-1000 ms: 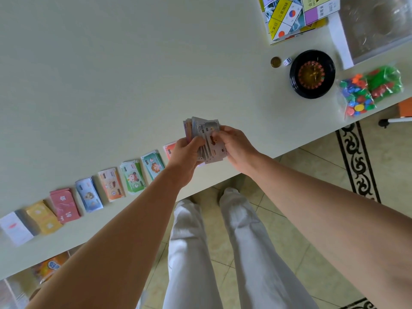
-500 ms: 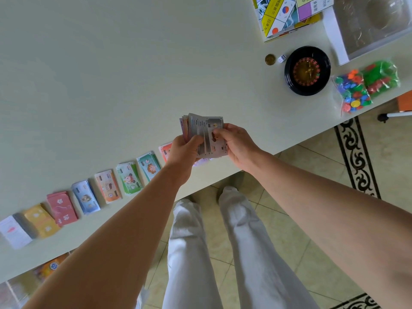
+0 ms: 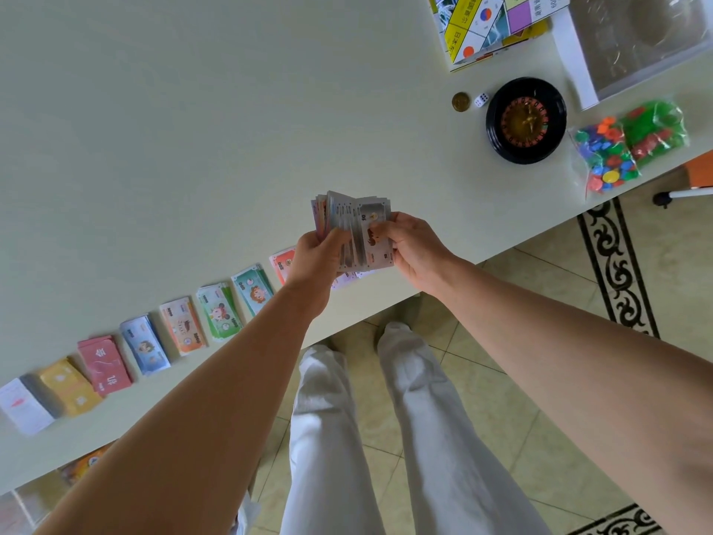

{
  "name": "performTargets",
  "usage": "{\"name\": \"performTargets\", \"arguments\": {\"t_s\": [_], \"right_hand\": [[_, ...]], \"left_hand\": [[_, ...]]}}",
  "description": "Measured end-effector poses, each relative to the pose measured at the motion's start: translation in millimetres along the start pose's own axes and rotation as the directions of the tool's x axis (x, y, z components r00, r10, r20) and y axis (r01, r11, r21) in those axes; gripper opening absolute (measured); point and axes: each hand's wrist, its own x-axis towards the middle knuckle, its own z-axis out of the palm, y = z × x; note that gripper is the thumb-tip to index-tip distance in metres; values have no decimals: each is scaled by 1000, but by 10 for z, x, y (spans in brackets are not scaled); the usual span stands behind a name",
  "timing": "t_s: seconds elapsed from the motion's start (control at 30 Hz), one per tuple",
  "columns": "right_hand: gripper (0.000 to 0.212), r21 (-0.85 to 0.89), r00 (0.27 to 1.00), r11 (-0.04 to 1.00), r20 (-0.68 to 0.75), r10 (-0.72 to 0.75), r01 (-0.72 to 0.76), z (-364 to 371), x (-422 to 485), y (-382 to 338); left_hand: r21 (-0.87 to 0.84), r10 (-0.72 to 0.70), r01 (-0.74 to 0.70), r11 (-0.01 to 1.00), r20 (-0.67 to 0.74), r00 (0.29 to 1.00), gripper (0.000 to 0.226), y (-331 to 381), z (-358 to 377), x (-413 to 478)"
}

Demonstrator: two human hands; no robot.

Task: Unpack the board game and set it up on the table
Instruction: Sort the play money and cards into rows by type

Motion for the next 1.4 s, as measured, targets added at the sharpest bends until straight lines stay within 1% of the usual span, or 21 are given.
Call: {"name": "performTargets", "arguments": {"t_s": [0.1,0.2,0.27,0.4,0.47,0.53,0.63,0.73,0.87,1.0,1.1,1.23,1.33,1.4], "right_hand": [[6,-1,1000,1000,-12,1,-1,-24,-5,15],[6,-20,1000,1000,-1,-8,7,-45,-16,34],[6,-34,1000,999,-1,-12,12,-59,-24,40],[6,1,1000,1000,-6,-9,9,-77,-29,47],[8,5,1000,1000,-2,-9,9,-83,-28,49],[10,-6,1000,1000,8,-9,9,-97,-30,45],[12,6,1000,1000,17,-9,9,-131,-34,35],[11,8,1000,1000,11,-28,28,-166,-36,30],[15,25,999,1000,45,-16,15,-160,-59,21],[15,11,999,1000,31,-22,21,-161,-56,26],[16,34,1000,999,18,-11,10,-175,-62,18],[10,-10,1000,1000,28,-15,15,-208,-46,35],[11,-8,1000,1000,10,0,1,-239,-37,36],[12,-13,1000,1000,19,-2,3,-248,-49,34]], "left_hand": [[58,29,-28,998,-18,999,14,-4,16,4],[-25,3,-2,1000,23,1000,10,-10,20,-11],[-73,-31,33,997,33,999,15,-13,22,-18],[23,17,-18,1000,2,1000,17,-15,49,-3],[83,29,-26,996,-37,999,14,-22,66,15],[123,35,-26,992,-67,997,16,-18,88,25],[118,52,-43,992,-70,996,16,4,100,3],[51,45,-45,998,-3,999,14,5,98,-25],[130,62,-53,990,-70,996,15,-10,124,12],[62,41,-39,997,-19,999,12,-15,151,3],[134,80,-71,988,-63,995,13,-21,160,11],[55,24,-24,998,-5,1000,13,-22,182,-9],[130,66,-59,990,-48,997,15,-18,214,-9],[124,78,-68,990,-79,994,12,-13,233,-5]]}}
